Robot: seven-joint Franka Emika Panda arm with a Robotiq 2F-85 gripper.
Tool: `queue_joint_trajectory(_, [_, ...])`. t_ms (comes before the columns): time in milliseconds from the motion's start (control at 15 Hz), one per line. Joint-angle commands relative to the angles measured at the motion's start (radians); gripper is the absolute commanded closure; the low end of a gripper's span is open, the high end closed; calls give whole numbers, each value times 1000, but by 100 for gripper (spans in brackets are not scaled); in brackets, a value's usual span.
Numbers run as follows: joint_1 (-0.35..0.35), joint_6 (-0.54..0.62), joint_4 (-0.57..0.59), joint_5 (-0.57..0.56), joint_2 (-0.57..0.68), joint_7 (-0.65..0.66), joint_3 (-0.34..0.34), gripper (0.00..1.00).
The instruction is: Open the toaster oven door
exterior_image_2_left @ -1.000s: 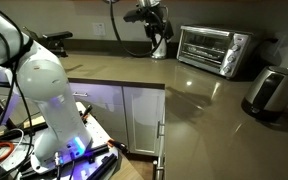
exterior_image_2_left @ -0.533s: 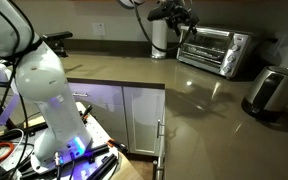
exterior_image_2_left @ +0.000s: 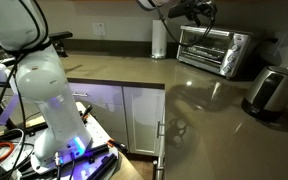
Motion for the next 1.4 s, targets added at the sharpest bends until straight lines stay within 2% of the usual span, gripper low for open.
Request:
queue_joint_trajectory(0, [25,23,138,65,122,-90,-21,38])
queue_joint_trajectory(67, [26,18,169,71,146,-102,-22,37])
queue_joint_trajectory(133, [27,7,206,77,173,-117,-22,44])
queue_joint_trajectory(200, [28,1,237,84,196,-132,-22,44])
queue_joint_trajectory(267, [27,-4,269,90,221,-148,-22,59])
queue_joint_trajectory(333, [25,-7,297,99,241,-161,-20,69])
queue_joint_trajectory(400, [24,-8,322,104,260,-172,-18,67])
queue_joint_trajectory(667, [28,-11,410,87,330,-177,-19,44])
queue_joint_trajectory(733, [28,-5,424,85,342,-178,-18,41])
queue_joint_trajectory(867, [30,-14,433,98,352,-198,-4,16])
queue_joint_trajectory(933, [34,2,398,86,331,-154,-21,40])
queue_joint_trajectory(1133, [40,1,410,87,345,-161,-16,22])
queue_joint_trajectory(1200, [40,1,410,87,345,-162,-16,1])
queue_joint_trajectory(1267, [49,13,402,78,350,-141,-21,4])
queue_joint_trajectory(1333, [51,25,397,43,354,-101,-23,2])
